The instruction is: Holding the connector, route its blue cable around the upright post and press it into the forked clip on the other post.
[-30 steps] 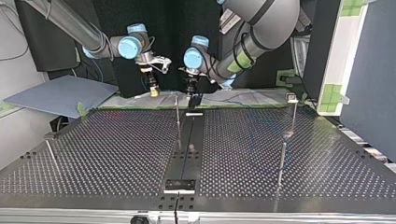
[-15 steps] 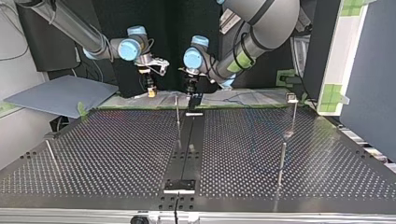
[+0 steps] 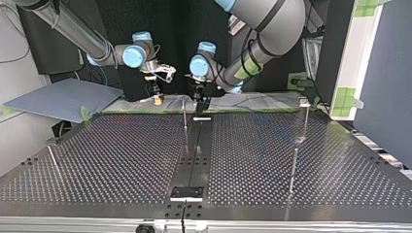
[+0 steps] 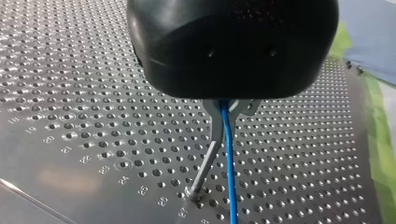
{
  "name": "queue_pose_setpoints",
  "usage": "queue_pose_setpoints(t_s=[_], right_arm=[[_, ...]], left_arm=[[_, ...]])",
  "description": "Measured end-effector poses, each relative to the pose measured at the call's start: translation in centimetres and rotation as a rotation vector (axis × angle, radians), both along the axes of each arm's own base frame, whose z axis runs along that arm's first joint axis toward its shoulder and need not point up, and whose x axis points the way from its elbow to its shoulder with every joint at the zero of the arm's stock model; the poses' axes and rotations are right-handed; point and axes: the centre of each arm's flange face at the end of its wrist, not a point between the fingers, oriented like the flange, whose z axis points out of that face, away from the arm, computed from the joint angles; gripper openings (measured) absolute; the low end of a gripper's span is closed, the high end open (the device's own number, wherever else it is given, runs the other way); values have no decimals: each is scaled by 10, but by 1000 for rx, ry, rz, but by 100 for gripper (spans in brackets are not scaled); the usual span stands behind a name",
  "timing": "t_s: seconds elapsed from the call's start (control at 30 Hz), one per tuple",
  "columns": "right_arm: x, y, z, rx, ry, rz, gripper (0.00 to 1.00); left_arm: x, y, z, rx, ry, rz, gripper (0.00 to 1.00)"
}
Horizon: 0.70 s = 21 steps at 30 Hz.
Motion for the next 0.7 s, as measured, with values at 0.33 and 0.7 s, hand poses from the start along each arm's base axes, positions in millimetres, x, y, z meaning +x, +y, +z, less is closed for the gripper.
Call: queue_pose_setpoints(t_s=[0.33, 0.7], right_arm=[[-1, -12, 6, -3, -3, -6, 0], [-6, -25, 11, -8, -9, -20, 0]], left_arm=[[20, -6, 13, -28, -19, 8, 1], [32, -2, 19, -30, -18, 16, 1]])
